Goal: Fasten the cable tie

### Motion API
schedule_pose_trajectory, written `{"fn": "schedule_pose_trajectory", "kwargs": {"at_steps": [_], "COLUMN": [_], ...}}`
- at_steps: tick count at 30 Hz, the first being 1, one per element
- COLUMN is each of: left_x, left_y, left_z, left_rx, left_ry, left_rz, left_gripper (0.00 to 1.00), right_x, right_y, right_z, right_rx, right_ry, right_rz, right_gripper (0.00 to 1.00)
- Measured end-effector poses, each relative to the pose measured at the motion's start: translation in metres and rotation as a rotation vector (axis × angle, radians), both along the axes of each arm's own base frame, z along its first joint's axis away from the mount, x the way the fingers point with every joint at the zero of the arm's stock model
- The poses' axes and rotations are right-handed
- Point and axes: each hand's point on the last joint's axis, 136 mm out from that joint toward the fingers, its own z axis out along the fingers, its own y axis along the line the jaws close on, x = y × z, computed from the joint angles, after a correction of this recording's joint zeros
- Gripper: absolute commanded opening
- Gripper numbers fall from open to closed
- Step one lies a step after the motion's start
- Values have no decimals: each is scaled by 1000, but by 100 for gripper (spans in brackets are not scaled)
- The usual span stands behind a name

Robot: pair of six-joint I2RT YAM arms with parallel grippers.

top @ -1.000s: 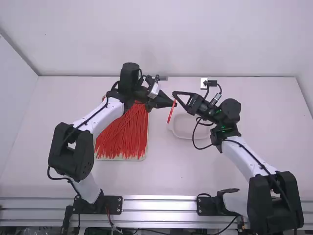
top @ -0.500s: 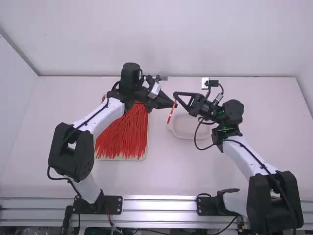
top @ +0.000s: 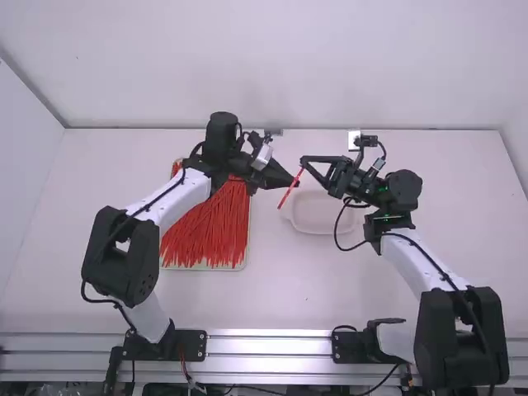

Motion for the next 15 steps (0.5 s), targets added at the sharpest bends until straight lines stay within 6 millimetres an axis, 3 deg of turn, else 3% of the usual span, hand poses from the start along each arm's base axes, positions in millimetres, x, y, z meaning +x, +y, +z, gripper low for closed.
{"fn": "schedule_pose_trajectory", "kwargs": {"at_steps": [15], "left_x": [-5], "left_y": [2], "left_z": [-17], "left_rx": [23], "left_ry": [64], "left_rz": [4], "left_gripper": [2], "right_x": [3], "right_y": [-23], "right_z": [10], "right_rx": [-1], "right_ry": [-67], "right_rz": [-37], "right_gripper": [0]}}
